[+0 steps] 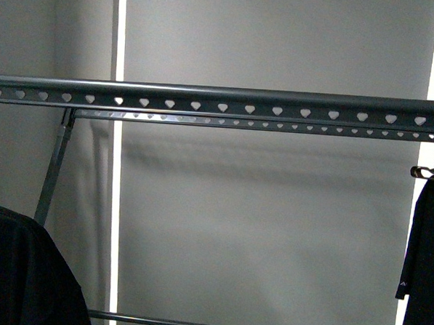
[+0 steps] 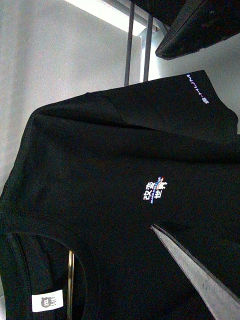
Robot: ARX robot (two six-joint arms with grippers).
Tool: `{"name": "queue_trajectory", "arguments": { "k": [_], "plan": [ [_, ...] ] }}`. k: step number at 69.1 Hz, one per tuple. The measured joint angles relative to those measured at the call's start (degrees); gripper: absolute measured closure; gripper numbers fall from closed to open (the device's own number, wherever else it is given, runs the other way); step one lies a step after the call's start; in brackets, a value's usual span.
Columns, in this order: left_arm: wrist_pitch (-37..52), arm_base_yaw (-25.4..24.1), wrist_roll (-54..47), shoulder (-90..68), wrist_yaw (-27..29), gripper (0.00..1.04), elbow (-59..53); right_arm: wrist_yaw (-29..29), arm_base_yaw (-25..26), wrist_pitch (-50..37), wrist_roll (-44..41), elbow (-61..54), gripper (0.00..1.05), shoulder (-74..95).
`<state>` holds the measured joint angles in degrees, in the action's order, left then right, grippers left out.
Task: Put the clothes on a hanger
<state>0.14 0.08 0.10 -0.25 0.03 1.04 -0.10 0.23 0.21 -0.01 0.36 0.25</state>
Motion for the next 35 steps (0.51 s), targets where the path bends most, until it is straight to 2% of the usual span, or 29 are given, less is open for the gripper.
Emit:
{"name": "queue_trajectory", "arguments": {
  "k": [27,29,30,32,35],
  "plan": [
    [0.0,0.0,0.0,0.0,0.0,0.07,0.0,0.0,0.0,0.0,0.0,0.0,0.07,0.0],
    [-0.6,-1.0,-0.6,-0.5,-2.7,0.07,0.1,0.0,0.0,0.0,0.0,0.0,0.07,0.0],
    [-1.1,-2.0,-0.8,-1.7,-6.9,0.07,0.5,0.0,0.0,0.0,0.0,0.0,0.07,0.0],
    [-0.4,-2.7,-0.7,-4.3,-10.8,0.07,1.1,0.0,0.0,0.0,0.0,0.0,0.07,0.0],
    [3.3,-2.5,1.0,-11.3,-10.4,0.07,3.0,-0.1,0.0,0.0,0.0,0.0,0.07,0.0]
  ]
}}
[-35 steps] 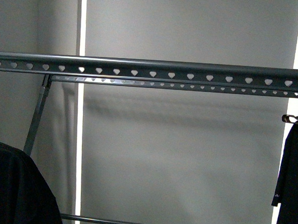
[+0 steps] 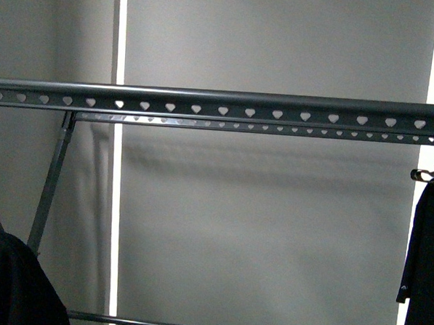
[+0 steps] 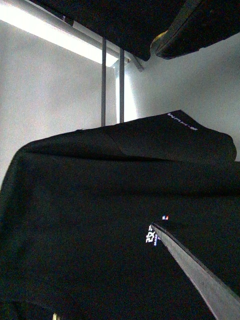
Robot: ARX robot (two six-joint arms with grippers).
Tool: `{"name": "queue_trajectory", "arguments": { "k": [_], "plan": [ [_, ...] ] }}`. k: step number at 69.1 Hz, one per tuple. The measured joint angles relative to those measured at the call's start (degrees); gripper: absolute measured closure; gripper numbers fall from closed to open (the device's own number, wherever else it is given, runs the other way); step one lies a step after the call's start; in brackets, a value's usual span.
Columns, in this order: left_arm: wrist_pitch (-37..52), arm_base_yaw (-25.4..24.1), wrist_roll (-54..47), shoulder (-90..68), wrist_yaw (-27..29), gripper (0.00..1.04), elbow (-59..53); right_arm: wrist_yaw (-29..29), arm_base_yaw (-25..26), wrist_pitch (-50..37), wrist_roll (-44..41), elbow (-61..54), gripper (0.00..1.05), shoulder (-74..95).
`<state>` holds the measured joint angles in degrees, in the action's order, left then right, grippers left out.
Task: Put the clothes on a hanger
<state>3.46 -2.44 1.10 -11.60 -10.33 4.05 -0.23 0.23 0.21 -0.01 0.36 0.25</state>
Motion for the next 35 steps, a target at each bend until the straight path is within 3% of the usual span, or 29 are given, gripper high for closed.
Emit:
{"name": "queue_trajectory", "arguments": {
  "k": [7,15,23,35],
  "plan": [
    [5.7,-0.3,9.0,-15.5,5.4,0.07,9.4,0.1,0.0,0.0,0.0,0.0,0.07,0.0],
    [7.7,-1.3,30.0,-37.4,12.8,0.07,24.5,0.1,0.0,0.0,0.0,0.0,0.07,0.0],
    [10.8,-0.4,47.7,-53.7,14.6,0.07,33.7,0.1,0.0,0.0,0.0,0.0,0.07,0.0],
    [14.7,0.2,52.7,-62.2,16.1,0.07,40.5,0.1,0.0,0.0,0.0,0.0,0.07,0.0]
  ]
}}
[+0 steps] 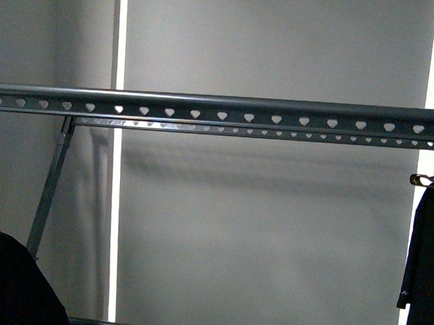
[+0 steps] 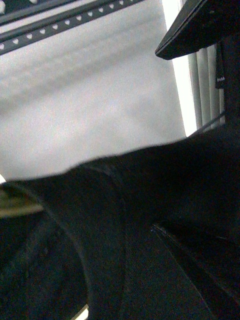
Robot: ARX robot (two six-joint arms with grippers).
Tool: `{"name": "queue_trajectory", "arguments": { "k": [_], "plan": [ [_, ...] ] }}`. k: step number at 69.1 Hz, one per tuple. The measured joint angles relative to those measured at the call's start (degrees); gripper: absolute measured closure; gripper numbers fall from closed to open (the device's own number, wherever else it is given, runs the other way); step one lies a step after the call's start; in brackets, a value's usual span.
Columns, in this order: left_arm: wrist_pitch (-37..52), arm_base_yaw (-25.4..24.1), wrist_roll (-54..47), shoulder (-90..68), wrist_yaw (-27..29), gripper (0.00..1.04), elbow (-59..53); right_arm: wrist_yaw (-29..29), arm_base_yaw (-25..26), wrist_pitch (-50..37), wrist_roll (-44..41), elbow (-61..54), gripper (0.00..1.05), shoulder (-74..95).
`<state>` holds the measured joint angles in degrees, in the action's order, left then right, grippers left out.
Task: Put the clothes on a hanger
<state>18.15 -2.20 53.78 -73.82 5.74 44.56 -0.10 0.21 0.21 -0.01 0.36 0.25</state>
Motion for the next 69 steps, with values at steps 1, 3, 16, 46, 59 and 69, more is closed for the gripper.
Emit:
{"name": "queue_trajectory", "arguments": {
  "k": [1,3,16,46,59,69],
  "plan": [
    [0.0,0.0,0.2,-0.7,0.2,0.07,0.8,0.0,0.0,0.0,0.0,0.0,0.07,0.0],
    [0.2,0.1,0.3,-1.3,0.3,0.07,1.5,0.0,0.0,0.0,0.0,0.0,0.07,0.0],
    [0.6,0.5,0.4,-6.7,1.6,0.07,6.8,0.0,0.0,0.0,0.0,0.0,0.07,0.0],
    [-2.5,0.2,-0.7,-10.4,4.1,0.69,9.2,0.0,0.0,0.0,0.0,0.0,0.07,0.0],
    [-2.6,-0.8,-1.0,-10.3,2.3,0.97,8.5,0.0,0.0,0.0,0.0,0.0,0.07,0.0],
    [-4.0,-1.0,-1.0,-8.9,-0.2,1.01,6.4,0.0,0.0,0.0,0.0,0.0,0.07,0.0]
  ]
}}
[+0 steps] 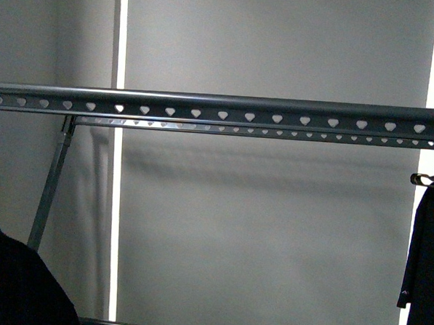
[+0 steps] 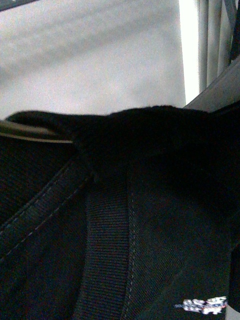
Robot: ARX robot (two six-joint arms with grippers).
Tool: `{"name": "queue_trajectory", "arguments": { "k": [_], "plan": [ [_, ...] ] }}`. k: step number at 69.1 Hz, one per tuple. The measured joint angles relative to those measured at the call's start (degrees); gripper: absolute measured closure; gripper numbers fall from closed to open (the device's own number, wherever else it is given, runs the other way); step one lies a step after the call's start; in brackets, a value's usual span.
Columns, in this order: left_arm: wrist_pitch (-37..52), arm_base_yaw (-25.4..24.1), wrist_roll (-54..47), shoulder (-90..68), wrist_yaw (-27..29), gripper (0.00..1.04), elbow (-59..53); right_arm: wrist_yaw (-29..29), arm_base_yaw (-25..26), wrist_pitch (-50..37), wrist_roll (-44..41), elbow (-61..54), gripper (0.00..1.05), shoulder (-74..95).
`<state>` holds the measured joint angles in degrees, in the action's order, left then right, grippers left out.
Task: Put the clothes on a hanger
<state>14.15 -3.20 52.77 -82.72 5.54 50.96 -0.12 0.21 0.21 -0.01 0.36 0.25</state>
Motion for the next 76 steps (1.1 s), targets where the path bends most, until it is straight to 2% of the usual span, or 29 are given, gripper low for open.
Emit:
{"name": "queue_trajectory", "arguments": {
  "k": [11,19,29,32,38,53,68,76],
  "plan": [
    [-3.5,1.0,-5.2,5.4,-5.5,1.01,-3.2,0.0,0.0,0.0,0.0,0.0,0.07,0.0],
    [-9.3,4.4,-13.2,10.4,-14.8,1.01,-5.0,0.0,0.0,0.0,0.0,0.0,0.07,0.0],
    [-18.4,9.3,-29.5,15.6,-28.6,1.01,-6.7,0.0,0.0,0.0,0.0,0.0,0.07,0.0],
    [-20.1,9.7,-33.5,16.2,-31.2,1.01,-6.7,0.0,0.0,0.0,0.0,0.0,0.07,0.0],
    [-25.2,9.0,-48.8,16.5,-36.9,1.01,-6.0,0.0,0.0,0.0,0.0,0.0,0.07,0.0],
    [-26.3,8.1,-74.4,13.5,-32.4,1.01,-1.3,0.0,0.0,0.0,0.0,0.0,0.07,0.0],
    [-13.9,11.5,-99.0,11.3,-33.4,1.01,0.3,0.0,0.0,0.0,0.0,0.0,0.07,0.0],
    [-10.6,13.3,-109.6,9.2,-34.1,1.01,2.4,0.0,0.0,0.0,0.0,0.0,0.07,0.0]
  ]
}}
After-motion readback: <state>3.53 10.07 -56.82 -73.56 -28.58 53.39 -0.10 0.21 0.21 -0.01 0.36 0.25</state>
